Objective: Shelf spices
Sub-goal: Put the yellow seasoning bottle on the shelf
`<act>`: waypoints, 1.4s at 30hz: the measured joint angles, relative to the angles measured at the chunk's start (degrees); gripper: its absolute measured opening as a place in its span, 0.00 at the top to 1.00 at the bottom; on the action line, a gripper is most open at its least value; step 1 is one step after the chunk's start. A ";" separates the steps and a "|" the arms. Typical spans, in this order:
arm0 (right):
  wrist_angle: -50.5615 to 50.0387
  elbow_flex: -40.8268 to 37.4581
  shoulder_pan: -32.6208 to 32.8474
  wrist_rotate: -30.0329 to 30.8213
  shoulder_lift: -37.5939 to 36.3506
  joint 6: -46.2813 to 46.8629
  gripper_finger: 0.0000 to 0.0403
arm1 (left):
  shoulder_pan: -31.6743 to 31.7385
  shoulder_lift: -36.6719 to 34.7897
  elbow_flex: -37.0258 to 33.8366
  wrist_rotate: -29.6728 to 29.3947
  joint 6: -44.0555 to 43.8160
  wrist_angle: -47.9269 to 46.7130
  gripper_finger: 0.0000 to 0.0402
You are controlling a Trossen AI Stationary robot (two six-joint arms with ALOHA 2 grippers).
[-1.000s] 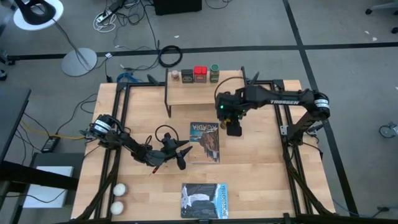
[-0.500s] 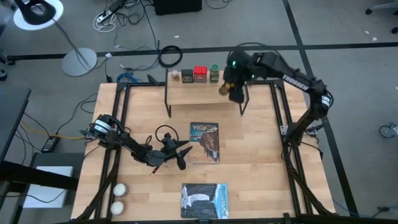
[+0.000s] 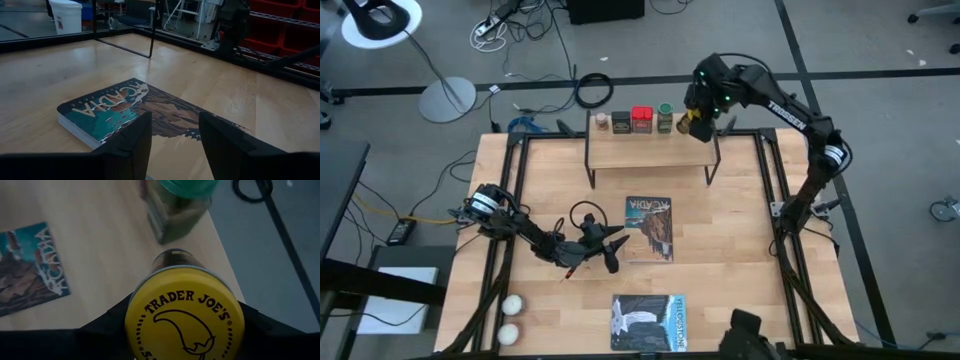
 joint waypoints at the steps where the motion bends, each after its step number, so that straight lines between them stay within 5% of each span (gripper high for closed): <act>1: 0.04 0.00 -0.33 0.00 0.72 -0.04 0.47 | 0.00 0.00 0.00 -0.02 -0.04 -0.03 0.58; 17: 1.45 0.04 -1.22 0.85 4.57 -0.76 0.46 | 0.17 0.00 0.02 -0.04 -0.17 -0.76 0.58; 23: 1.29 0.00 -0.91 0.97 4.79 -0.77 0.36 | 0.42 0.00 0.02 -0.02 -0.34 -0.81 0.58; 42: 0.82 1.92 1.19 3.42 4.59 -0.78 0.39 | 0.92 0.00 0.02 -0.02 -0.23 -0.89 0.58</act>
